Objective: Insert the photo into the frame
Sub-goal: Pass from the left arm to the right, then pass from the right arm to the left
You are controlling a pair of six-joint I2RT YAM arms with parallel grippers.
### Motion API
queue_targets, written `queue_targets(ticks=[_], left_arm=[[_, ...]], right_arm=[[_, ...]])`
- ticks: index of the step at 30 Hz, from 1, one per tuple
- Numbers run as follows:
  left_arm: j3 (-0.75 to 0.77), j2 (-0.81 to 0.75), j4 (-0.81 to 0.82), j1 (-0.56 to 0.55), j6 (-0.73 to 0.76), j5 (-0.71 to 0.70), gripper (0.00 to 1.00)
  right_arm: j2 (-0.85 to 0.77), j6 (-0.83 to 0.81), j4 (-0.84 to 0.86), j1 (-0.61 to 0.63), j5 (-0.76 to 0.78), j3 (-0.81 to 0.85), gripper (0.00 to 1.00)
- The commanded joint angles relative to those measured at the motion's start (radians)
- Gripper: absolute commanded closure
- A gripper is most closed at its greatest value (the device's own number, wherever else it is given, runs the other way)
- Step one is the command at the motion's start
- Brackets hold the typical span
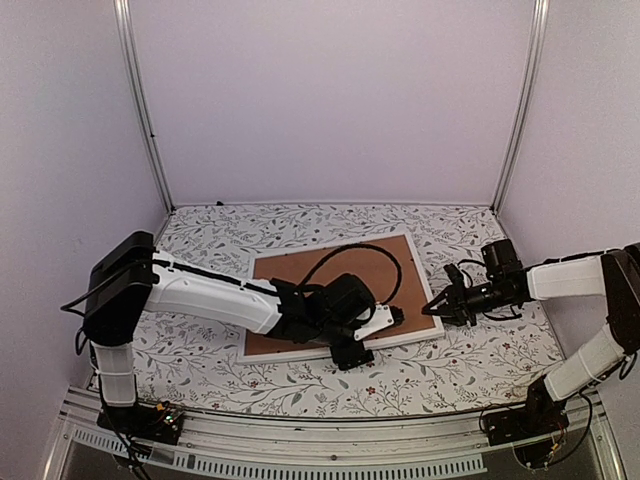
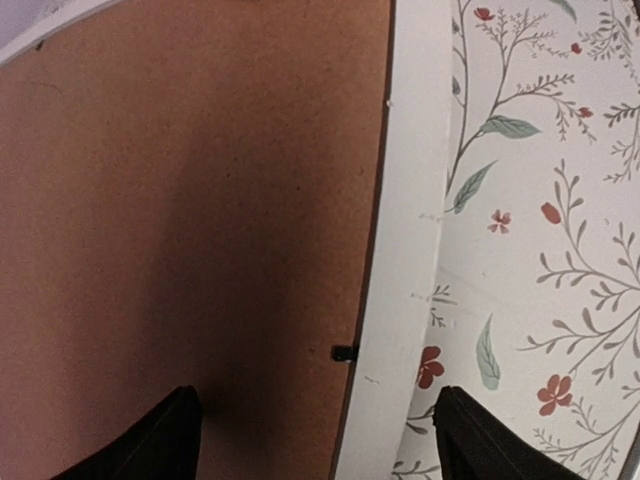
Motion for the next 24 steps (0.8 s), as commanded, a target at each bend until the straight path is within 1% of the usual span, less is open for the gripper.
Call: queue_targets(ticks=[1, 5, 9, 12, 16, 18, 20, 22, 24], left_arm=[[-0.025, -0.027, 0.030, -0.047, 0.046, -0.202, 0.15], [-0.063, -0.033, 0.091, -0.081, 0.088, -0.370, 0.13], [-0.094, -0.043, 0.150, -0.096, 0.107, -0.521, 0.13], [-0.129, -0.063, 0.197, -0.100, 0.125, -0.578, 0.14], [-0.162, -0.095, 0.260, -0.102, 0.141, -0.602, 0.16], [-0.170, -0.102, 0.270, -0.102, 0.147, -0.609, 0.20], [-0.171, -0.105, 0.273, -0.101, 0.153, -0.609, 0.26], [-0.170, -0.106, 0.272, -0.102, 0.158, -0.606, 0.36], [-0.167, -0.107, 0.270, -0.103, 0.164, -0.604, 0.45]], right_arm=[[-0.056, 0.008, -0.074, 0.002, -0.025, 0.074, 0.88], [-0.078, 0.010, -0.135, 0.002, -0.053, 0.127, 0.89], [-0.081, -0.006, -0.204, 0.003, -0.068, 0.180, 0.90], [-0.076, -0.019, -0.234, 0.002, -0.080, 0.206, 0.91], [-0.071, -0.023, -0.251, 0.002, -0.089, 0.225, 0.91], [-0.072, -0.023, -0.252, 0.002, -0.087, 0.228, 0.91], [-0.073, -0.022, -0.251, 0.003, -0.087, 0.228, 0.91], [-0.072, -0.021, -0.250, 0.002, -0.086, 0.227, 0.90], [-0.070, -0.021, -0.252, 0.001, -0.085, 0.228, 0.86]])
